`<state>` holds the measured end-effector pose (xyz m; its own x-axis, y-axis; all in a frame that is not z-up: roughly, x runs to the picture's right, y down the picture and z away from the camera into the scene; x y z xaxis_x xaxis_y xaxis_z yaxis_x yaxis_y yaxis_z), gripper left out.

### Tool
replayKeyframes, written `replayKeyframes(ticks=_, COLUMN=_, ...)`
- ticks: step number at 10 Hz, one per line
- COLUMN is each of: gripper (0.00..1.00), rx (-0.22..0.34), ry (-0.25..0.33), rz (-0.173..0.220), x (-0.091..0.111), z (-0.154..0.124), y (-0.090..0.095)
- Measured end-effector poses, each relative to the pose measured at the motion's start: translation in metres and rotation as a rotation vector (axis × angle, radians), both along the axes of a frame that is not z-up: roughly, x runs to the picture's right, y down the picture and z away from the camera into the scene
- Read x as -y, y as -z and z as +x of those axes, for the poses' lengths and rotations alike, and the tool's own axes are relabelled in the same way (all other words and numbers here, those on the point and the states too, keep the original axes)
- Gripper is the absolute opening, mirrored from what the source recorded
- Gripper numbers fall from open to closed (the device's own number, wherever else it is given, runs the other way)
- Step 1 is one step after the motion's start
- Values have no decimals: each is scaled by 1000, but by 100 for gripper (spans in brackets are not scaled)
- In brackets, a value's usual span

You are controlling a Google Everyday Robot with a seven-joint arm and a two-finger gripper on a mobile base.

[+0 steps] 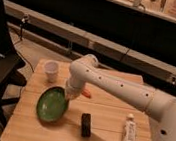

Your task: Pick up the ceramic bowl

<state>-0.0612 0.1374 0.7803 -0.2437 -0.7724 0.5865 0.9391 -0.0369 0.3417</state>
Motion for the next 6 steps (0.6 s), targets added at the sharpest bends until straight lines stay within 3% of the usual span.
replayKeyframes(ticks=6, gripper=0, rx=5, ry=0, rz=21, x=21, z=6, y=10)
